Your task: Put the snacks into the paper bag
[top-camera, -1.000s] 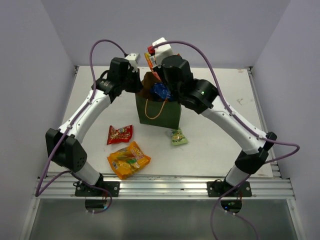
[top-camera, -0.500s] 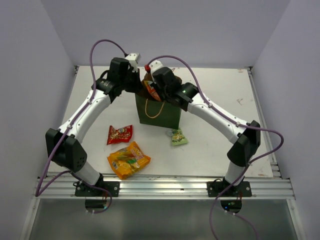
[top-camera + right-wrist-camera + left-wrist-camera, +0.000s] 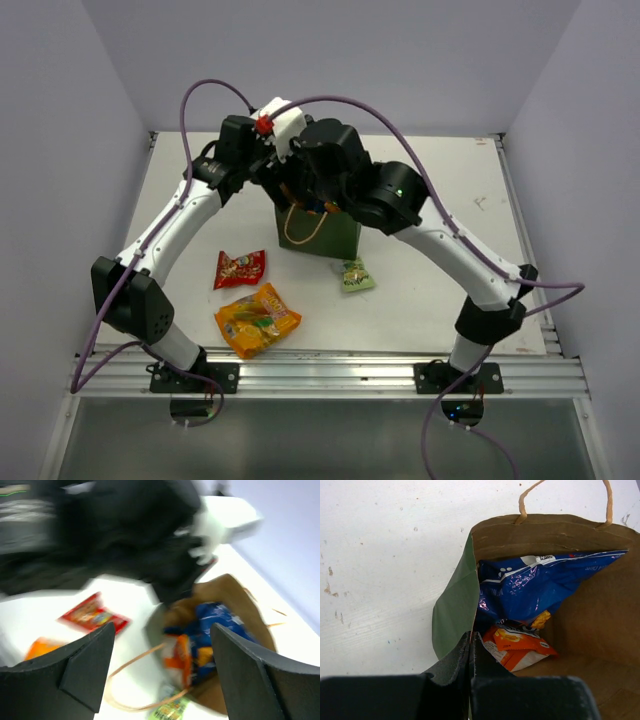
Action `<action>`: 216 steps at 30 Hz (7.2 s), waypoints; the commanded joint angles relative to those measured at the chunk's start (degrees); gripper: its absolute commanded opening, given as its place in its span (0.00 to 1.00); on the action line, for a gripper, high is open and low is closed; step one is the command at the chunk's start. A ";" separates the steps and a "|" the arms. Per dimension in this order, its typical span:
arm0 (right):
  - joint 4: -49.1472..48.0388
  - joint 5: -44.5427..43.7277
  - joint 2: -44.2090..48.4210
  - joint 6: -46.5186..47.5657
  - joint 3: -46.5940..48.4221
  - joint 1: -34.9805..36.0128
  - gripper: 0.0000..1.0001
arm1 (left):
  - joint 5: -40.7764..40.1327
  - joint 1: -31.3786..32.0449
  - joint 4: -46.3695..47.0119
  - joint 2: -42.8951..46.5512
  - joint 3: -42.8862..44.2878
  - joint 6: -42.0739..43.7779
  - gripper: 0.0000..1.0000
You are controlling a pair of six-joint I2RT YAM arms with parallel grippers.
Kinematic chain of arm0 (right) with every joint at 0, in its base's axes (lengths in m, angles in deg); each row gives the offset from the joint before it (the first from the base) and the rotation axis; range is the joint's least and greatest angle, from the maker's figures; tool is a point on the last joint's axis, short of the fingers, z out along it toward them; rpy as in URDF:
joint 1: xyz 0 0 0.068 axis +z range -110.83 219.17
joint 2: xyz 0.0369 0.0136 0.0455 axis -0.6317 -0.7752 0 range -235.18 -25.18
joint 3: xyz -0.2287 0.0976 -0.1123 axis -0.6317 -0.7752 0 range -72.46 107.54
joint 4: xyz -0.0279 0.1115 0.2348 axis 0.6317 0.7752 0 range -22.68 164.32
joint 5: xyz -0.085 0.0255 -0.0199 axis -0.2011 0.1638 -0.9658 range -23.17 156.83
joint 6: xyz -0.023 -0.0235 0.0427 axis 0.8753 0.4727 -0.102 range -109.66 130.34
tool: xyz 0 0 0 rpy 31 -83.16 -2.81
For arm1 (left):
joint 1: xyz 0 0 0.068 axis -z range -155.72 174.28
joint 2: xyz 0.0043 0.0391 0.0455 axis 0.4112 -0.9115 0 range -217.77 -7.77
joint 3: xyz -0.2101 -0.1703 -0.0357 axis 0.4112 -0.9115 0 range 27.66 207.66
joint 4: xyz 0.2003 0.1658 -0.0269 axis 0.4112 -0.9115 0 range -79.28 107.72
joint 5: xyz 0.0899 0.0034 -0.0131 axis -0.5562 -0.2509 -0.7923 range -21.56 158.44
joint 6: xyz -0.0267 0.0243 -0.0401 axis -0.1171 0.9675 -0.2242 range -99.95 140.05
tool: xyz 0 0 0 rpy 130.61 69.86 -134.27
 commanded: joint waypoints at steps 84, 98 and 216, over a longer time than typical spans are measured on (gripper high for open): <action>-14.83 24.67 -13.26 -4.89 -41.79 11.00 0.00 | 1.19 0.88 -0.02 2.54 -3.70 0.21 0.00; 10.35 19.57 -2.00 -3.13 -14.96 11.00 0.00 | 1.98 0.88 0.24 0.87 -2.73 0.21 0.00; -25.98 5.42 20.06 -24.93 -70.18 -7.72 0.68 | -9.18 3.86 -9.77 0.08 11.07 -5.59 0.00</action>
